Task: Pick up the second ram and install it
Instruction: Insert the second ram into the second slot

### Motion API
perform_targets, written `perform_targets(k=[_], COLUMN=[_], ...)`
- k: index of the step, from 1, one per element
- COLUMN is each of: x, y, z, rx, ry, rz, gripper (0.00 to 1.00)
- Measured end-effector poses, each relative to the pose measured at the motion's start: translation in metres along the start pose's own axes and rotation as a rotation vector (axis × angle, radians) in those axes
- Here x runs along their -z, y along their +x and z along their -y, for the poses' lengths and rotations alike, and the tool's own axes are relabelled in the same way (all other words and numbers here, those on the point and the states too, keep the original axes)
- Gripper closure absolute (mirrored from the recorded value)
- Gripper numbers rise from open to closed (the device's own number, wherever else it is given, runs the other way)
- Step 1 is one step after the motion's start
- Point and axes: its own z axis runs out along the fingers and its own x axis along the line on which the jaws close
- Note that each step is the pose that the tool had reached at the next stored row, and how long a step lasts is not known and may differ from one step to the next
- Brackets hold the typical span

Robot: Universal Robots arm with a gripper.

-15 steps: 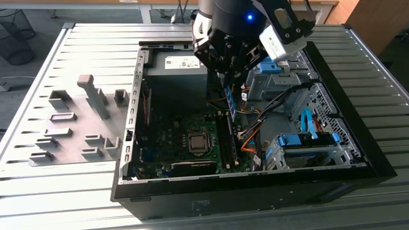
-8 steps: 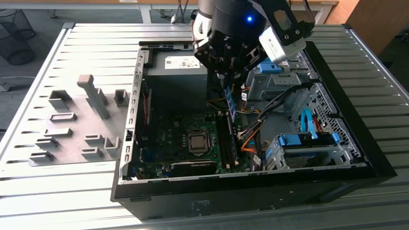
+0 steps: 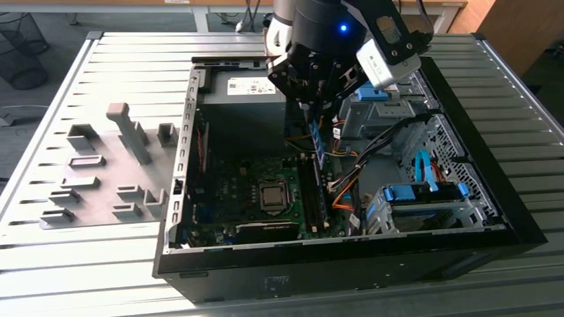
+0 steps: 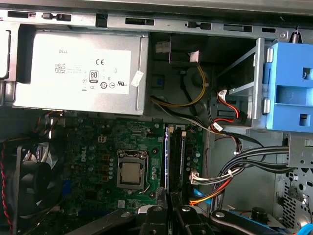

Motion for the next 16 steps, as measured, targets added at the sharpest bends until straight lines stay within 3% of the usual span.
perform_targets(k=[16], x=[-0.002], y=[-0.0002], z=[0.0001], rx=[-0.001], ry=[-0.0006], rz=[0.0001], gripper=[0.86])
